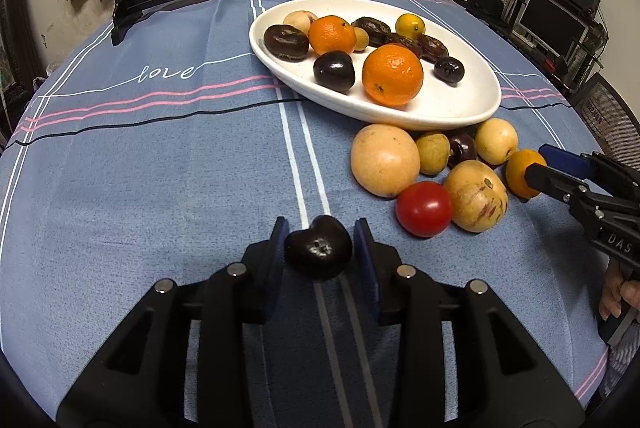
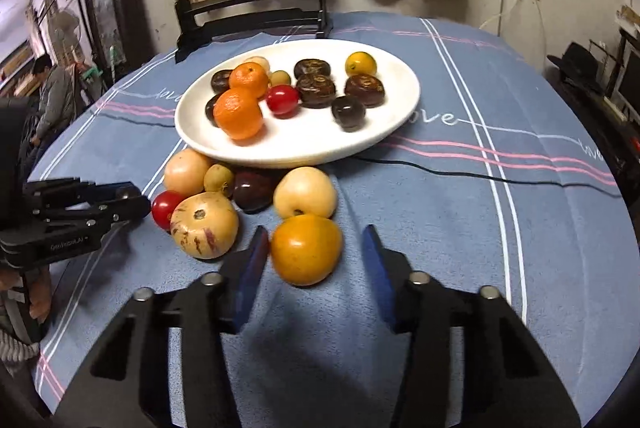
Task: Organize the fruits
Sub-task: 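Grasp a large orange fruit with the right tool while the left holds the heart-shaped fruit, then carry both fruits over the white plate and open both tools, then withdraw both open tools from the plate toward the remaining fruits, then grasp a red tomato with the left tool while the right grasps a pale speckled fruit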
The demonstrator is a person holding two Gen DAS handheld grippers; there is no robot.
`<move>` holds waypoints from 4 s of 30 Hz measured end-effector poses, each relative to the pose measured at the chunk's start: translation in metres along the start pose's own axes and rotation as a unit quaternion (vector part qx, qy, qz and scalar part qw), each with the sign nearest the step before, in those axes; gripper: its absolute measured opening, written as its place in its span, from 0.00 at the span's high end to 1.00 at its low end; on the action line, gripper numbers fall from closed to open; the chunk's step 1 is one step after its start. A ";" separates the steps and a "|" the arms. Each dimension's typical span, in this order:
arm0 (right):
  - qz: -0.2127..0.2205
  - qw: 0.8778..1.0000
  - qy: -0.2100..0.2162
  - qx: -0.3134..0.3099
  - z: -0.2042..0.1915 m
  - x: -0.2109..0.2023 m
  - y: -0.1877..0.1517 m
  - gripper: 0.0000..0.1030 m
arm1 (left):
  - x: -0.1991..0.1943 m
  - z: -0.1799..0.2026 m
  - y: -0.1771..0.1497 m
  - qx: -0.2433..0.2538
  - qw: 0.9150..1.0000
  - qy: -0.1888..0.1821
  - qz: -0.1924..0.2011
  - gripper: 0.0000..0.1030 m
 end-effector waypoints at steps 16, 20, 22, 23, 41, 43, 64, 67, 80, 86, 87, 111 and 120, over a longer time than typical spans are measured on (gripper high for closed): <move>-0.012 0.999 0.027 0.014 0.002 0.010 0.001 0.64 | -0.011 0.002 0.000 0.001 1.000 -0.015 0.026 0.71; 0.011 0.999 0.035 0.027 0.007 -0.002 0.002 0.64 | -0.031 0.010 0.003 0.012 0.997 -0.003 0.077 0.71; 0.024 0.998 0.044 0.029 0.008 -0.008 0.005 0.64 | -0.044 0.016 0.010 0.020 0.994 0.006 0.106 0.71; 0.029 0.998 0.047 0.030 0.008 -0.012 0.006 0.64 | -0.052 0.019 0.017 0.023 0.993 0.009 0.119 0.71; 0.011 0.997 0.052 0.048 0.022 0.041 0.112 0.64 | 0.007 0.040 0.137 0.009 0.997 -0.020 0.074 0.70; 0.002 0.998 0.051 0.042 0.021 0.049 0.111 0.64 | 0.009 0.045 0.138 0.019 0.997 -0.015 0.077 0.70; 0.056 0.989 0.052 0.127 0.064 0.005 0.079 0.38 | -0.039 0.030 0.084 -0.005 0.991 0.001 0.134 0.09; 0.052 0.987 0.059 0.143 0.065 0.003 0.069 0.38 | -0.034 0.030 0.057 0.006 0.993 0.006 0.118 0.08; 0.046 0.973 0.088 0.210 0.081 -0.007 0.037 0.38 | -0.021 0.022 0.007 0.014 0.998 -0.019 0.062 0.05; 0.047 0.973 0.093 0.206 0.079 -0.008 0.038 0.38 | -0.003 0.028 0.010 0.024 0.999 -0.012 0.027 0.05; 0.046 0.973 0.094 0.205 0.079 -0.008 0.038 0.38 | 0.001 0.027 0.010 0.022 1.000 -0.002 0.022 0.05; 0.036 0.973 0.097 0.205 0.076 -0.006 0.038 0.38 | -0.010 0.000 0.002 -0.018 0.998 0.054 0.033 0.02; 0.021 0.972 0.096 0.211 0.076 -0.001 0.036 0.38 | -0.004 -0.004 0.015 -0.009 0.994 0.101 0.046 0.02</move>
Point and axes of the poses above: each gripper's, at about its wrist camera, not at the fingertips, and x roughly the way its jaws point, z to its right, y to its top, the point moved 6 cm from there along x, roughly the way its jaws point, and after that the axes turned 13 degrees about -z, right-handed, at the moved point
